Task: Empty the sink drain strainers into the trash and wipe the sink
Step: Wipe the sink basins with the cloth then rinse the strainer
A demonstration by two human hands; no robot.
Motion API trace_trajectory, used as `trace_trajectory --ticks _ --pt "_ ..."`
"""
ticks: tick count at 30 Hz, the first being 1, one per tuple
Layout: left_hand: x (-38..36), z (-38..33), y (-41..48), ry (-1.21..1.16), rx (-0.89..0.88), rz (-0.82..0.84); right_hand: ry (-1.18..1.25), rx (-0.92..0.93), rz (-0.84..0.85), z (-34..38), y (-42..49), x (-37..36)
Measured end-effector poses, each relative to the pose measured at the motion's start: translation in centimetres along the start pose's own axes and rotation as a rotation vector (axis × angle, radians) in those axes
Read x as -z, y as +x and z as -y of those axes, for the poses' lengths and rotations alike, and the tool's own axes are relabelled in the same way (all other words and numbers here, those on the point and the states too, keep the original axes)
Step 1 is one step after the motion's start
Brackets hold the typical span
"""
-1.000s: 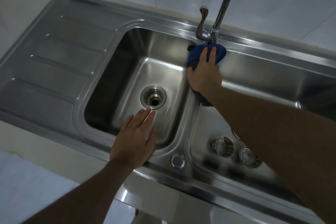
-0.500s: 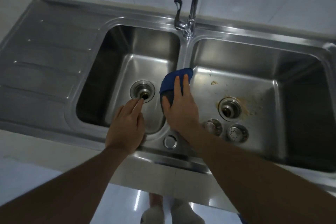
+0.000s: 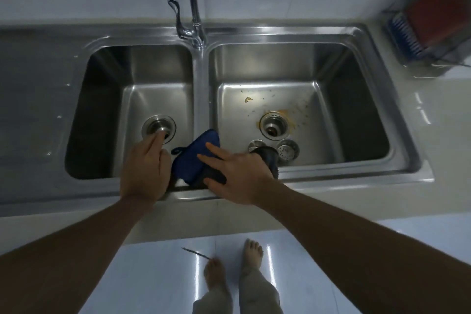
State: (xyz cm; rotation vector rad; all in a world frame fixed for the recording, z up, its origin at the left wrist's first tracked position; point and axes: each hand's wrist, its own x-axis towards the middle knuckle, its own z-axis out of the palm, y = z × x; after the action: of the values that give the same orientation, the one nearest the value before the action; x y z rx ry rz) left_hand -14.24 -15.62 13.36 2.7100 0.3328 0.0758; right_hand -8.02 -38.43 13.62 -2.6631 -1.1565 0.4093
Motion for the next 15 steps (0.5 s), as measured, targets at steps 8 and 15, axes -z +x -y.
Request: trace_trajectory --ticks 8,15 --pt "-2.8 -6.4 1.8 -0.084 -0.147 0.028 -0.172 -0.423 -0.064 -11.2 -9.8 2.9" --pt "-7.0 -9.1 1.2 0.227 -0.052 0.267 -0.072 -0.297 -0.166 -10.2 -10.2 2.5"
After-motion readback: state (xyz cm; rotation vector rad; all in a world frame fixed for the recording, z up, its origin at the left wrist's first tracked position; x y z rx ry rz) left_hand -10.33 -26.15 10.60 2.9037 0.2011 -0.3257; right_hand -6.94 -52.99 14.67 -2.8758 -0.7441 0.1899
